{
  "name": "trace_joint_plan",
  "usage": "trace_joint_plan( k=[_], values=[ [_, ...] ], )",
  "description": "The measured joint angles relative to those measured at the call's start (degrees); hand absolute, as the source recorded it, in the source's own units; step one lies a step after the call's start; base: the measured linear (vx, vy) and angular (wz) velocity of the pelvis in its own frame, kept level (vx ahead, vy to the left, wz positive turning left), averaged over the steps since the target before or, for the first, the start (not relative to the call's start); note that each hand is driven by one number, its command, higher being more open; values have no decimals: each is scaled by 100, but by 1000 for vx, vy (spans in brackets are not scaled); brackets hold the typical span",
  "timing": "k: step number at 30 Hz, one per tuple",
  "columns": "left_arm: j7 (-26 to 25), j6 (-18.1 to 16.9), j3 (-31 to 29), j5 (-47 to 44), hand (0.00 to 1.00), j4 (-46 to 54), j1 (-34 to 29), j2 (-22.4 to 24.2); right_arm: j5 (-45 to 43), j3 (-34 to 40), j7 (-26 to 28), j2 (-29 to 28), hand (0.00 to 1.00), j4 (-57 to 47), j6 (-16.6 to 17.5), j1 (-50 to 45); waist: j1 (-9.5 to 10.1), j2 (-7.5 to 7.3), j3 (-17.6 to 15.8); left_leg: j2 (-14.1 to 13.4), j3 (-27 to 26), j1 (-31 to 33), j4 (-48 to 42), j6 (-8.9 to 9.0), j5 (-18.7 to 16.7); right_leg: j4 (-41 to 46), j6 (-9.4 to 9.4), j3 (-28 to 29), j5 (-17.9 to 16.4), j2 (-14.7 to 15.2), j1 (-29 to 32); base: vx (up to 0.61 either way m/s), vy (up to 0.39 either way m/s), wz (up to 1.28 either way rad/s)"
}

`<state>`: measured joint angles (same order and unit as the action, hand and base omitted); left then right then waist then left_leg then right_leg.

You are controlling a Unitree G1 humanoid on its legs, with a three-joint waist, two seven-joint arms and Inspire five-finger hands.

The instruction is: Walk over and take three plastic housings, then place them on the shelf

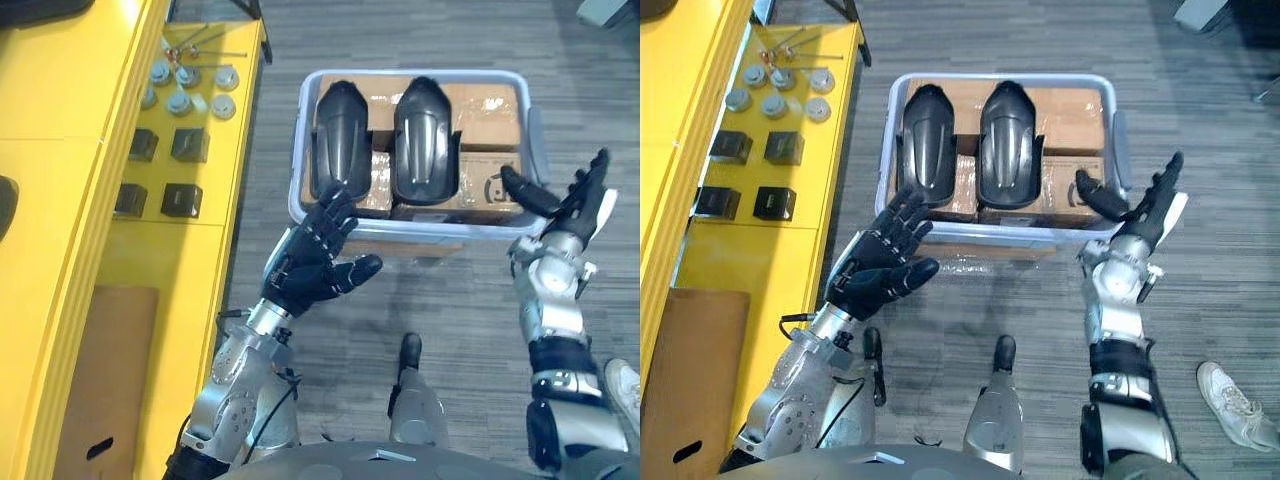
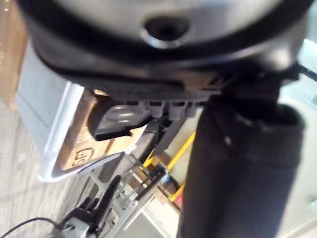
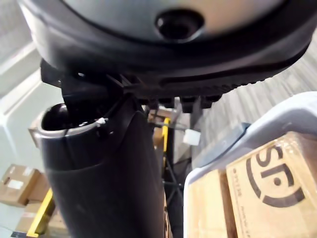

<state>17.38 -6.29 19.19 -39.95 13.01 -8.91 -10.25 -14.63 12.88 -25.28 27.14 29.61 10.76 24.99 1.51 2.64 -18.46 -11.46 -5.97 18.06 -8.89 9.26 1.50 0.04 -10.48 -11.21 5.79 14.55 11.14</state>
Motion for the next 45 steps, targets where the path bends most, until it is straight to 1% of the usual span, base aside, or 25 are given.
trace_joint_plan(
  k=[1, 4, 5, 7, 8, 9, 10, 12, 14, 15, 18, 22, 24, 25, 28, 29, 31, 33, 34, 36, 38, 40, 42, 43, 45],
  values=[
    [16, 0, 16, -10, 100, -64, 15, -25, -25, -1, -24, 107, 100, 210, 3, 127, 6, -3, -4, 5, 41, 77, -19, 1, 1, 7, 2, -33, 4, 0, 41, 7, 1, 19],
    [40, -1, 36, -144, 100, -358, 223, -110, -272, -92, -29, 546, 100, 998, 12, 735, 43, 49, -292, 33, 180, 155, -102, -10, 10, 136, 1, -112, 6, 24, 58, 5, 13, 16],
    [41, -1, 52, -280, 100, -483, 315, -109, -278, -224, -19, 762, 100, 1345, 13, 1018, 77, 95, -387, 68, 196, 186, -114, -21, 16, 205, 1, -116, 6, 66, 106, -16, 30, 12],
    [42, 0, 91, -285, 100, -625, 444, -86, -353, -395, 12, 1042, 100, 1695, 15, 1316, 140, 205, -477, 112, 267, 295, -212, -49, 2, 319, 0, -135, 5, 112, 199, -19, 32, 12],
    [42, -1, 127, -289, 100, -670, 485, -85, -456, -516, 57, 1207, 100, 1967, 11, 1577, 151, 286, -544, 142, 320, 395, -294, -75, -14, 424, -1, -167, 4, 144, 275, -37, 44, 19],
    [42, -1, 177, -305, 100, -737, 504, -80, -513, -638, 140, 1332, 100, 2243, 1, 1807, 177, 366, -594, 180, 388, 468, -345, -83, -14, 517, -3, -220, 1, 186, 333, -30, 36, 22],
    [42, -1, 205, -328, 100, -776, 507, -77, -509, -708, 186, 1387, 100, 2375, -12, 1922, 188, 404, -618, 199, 428, 501, -383, -85, -15, 571, -3, -257, 1, 207, 354, -44, 37, 17],
    [41, -3, 358, -504, 100, -928, 523, -65, -504, -1043, 303, 1585, 100, 2847, -55, 2308, 315, 512, -742, 261, 497, 560, -452, -102, -25, 815, 4, -292, -19, 291, 481, -56, 33, 10],
    [38, -14, 424, -521, 100, -1042, 542, -33, -493, -1200, 378, 1668, 100, 3067, -146, 2527, 354, 552, -808, 338, 552, 638, -543, -138, -46, 941, -37, -345, -111, 380, 522, -70, 18, 17],
    [21, -15, 484, -526, 100, -1129, 602, -17, -486, -1334, 434, 1766, 100, 3183, -205, 2652, 419, 586, -824, 368, 593, 751, -614, -144, -49, 1012, -46, -408, -171, 419, 597, -80, 3, 22],
    [-76, -73, 558, -527, 100, -1264, 674, 72, -460, -1478, 484, 1968, 100, 3349, -269, 2995, 483, 679, -918, 415, 699, 952, -692, -153, -32, 1107, -109, -510, -299, 467, 710, -92, -25, 17],
    [-238, -101, 569, -539, 100, -1368, 658, 74, -380, -1591, 524, 2048, 100, 3352, -382, 3209, 479, 722, -964, 428, 768, 1050, -688, -153, 40, 1250, -98, -553, -349, 490, 829, -50, -31, 7],
    [-250, -129, 549, -581, 100, -1368, 659, 74, -379, -1598, 508, 2049, 100, 3352, -419, 3220, 498, 724, -964, 434, 780, 1055, -689, -151, 51, 1332, -103, -554, -390, 506, 861, -25, -29, 5],
    [-250, -131, 531, -757, 100, -1367, 659, 74, -371, -1613, 507, 2050, 100, 3351, -437, 3224, 499, 726, -965, 434, 788, 1055, -691, -150, 55, 1392, -93, -554, -402, 515, 884, 0, 0, 0],
    [-249, -139, 483, -767, 100, -1366, 659, 75, -365, -1712, 510, 2105, 100, 3350, -525, 3226, 508, 731, -967, 434, 795, 1055, -699, -149, 56, 1413, -89, -558, -412, 517, 886, 0, 0, 0],
    [-249, -139, 472, -767, 100, -1366, 659, 75, -368, -1805, 526, 2186, 0, 3351, -589, 3226, 523, 735, -969, 434, 796, 1055, -700, -149, 58, 1419, -89, -558, -412, 518, 889, 0, 0, 0],
    [-249, -139, 467, -767, 100, -1365, 659, 75, -366, -1812, 631, 2268, 0, 3351, -703, 3230, 537, 738, -971, 434, 803, 1056, -702, -148, 60, 1432, -84, -562, -417, 518, 889, 0, 0, 0],
    [-249, -138, 461, -767, 100, -1363, 662, 75, -338, -1808, 781, 2350, 0, 3492, -909, 3316, 545, 739, -971, 434, 808, 1056, -709, -148, 61, 1444, -74, -568, -424, 518, 888, 0, 0, 0],
    [-249, -138, 461, -767, 100, -1361, 663, 75, -242, -1805, 839, 2409, 0, 3556, -949, 3349, 552, 739, -971, 434, 810, 1056, -712, -148, 61, 1450, -63, -571, -430, 518, 888, 0, 0, 0],
    [-250, -126, 436, -767, 100, -1359, 664, 74, -124, -1792, 1118, 2660, 0, 3753, -1141, 3450, 586, 739, -971, 434, 835, 1056, -735, -147, 61, 1484, -45, -590, -449, 517, 873, -7, -12, 2],
    [-250, -123, 415, -766, 100, -1359, 661, 71, 101, -1781, 1194, 2738, 0, 3822, -1281, 3464, 587, 738, -971, 434, 849, 1056, -762, -147, 61, 1492, -35, -603, -462, 517, 854, -6, -10, 2],
    [-249, -123, 409, -766, 100, -1359, 661, 65, 387, -1775, 1167, 2744, 0, 3841, -1498, 3488, 586, 738, -971, 434, 851, 1054, -795, -147, 61, 1493, -15, -607, -477, 515, 832, 0, 0, 0],
    [-250, -123, 412, -765, 100, -1358, 658, 61, 533, -1736, 1104, 2720, 0, 3965, -1813, 3617, 587, 737, -971, 433, 871, 1052, -796, -148, 67, 1490, 5, -627, -489, 507, 810, -13, -9, 3],
    [-253, -123, 415, -764, 100, -1357, 657, 56, 577, -1744, 1072, 2697, 0, 4061, -2033, 3676, 590, 737, -971, 432, 883, 1048, -792, -151, 72, 1483, 8, -647, -491, 502, 793, -22, -22, 7],
    [-285, -124, 402, -764, 100, -1317, 637, 14, 889, -1759, 960, 2634, 0, 4161, -2238, 3645, 591, 720, -978, 420, 937, 1035, -786, -137, 88, 1476, 25, -696, -499, 479, 734, -13, -24, 10]
  ],
)
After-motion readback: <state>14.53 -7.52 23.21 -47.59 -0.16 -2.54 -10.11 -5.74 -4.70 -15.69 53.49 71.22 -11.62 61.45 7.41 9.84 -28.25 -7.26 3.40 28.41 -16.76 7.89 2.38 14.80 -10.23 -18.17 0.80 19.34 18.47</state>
